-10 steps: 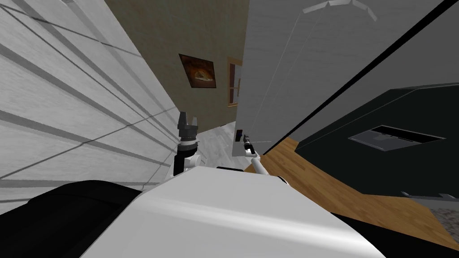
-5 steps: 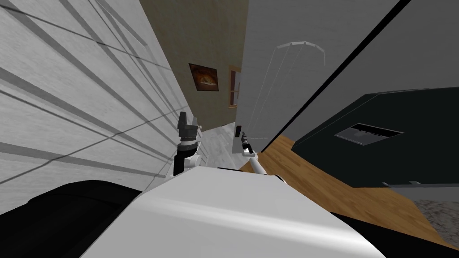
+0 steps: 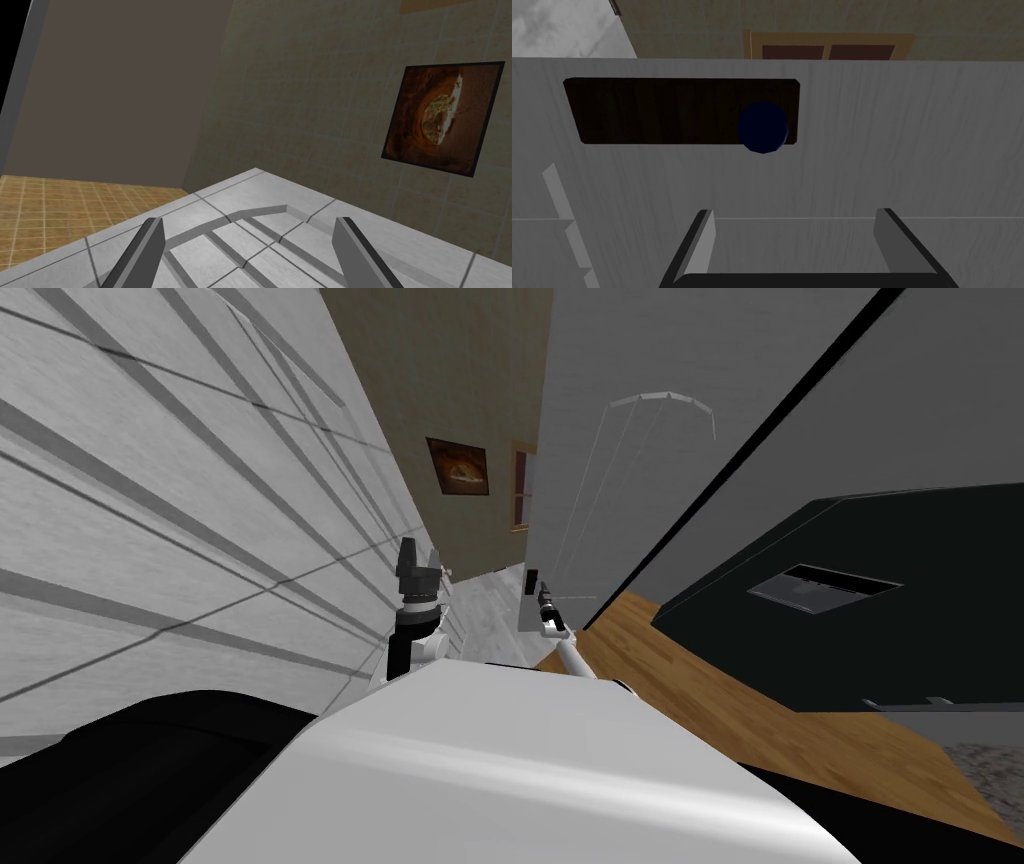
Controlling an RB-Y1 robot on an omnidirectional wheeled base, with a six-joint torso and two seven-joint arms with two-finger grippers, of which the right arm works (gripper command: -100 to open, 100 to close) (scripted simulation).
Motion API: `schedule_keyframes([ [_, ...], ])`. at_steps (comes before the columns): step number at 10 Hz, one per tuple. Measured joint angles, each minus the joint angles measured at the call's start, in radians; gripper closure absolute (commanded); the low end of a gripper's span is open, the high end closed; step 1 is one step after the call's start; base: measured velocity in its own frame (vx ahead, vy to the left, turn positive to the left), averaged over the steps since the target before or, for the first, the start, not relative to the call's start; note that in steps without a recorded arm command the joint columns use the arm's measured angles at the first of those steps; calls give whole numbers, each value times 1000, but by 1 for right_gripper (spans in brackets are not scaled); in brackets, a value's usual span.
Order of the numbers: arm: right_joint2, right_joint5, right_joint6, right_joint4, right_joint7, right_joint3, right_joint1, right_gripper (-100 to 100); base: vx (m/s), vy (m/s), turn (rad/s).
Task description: Push the door open
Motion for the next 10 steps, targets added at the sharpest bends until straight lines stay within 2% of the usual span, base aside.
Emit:
schedule_keyframes([
  [1, -8, -1, -2, 3, 0, -3, -3, -100, 220, 59, 21],
  [3, -9, -1, -10, 7, 1, -6, -2, -100, 226, 23, 30],
  [5, 3, -1, -19, 13, 0, -9, -2, -100, 183, 31, 15],
  [6, 4, -1, -21, 13, 0, -9, -2, 100, -14, -4, -6],
  [10, 3, -1, -19, 13, 0, -9, -2, 100, -28, -5, 0],
])
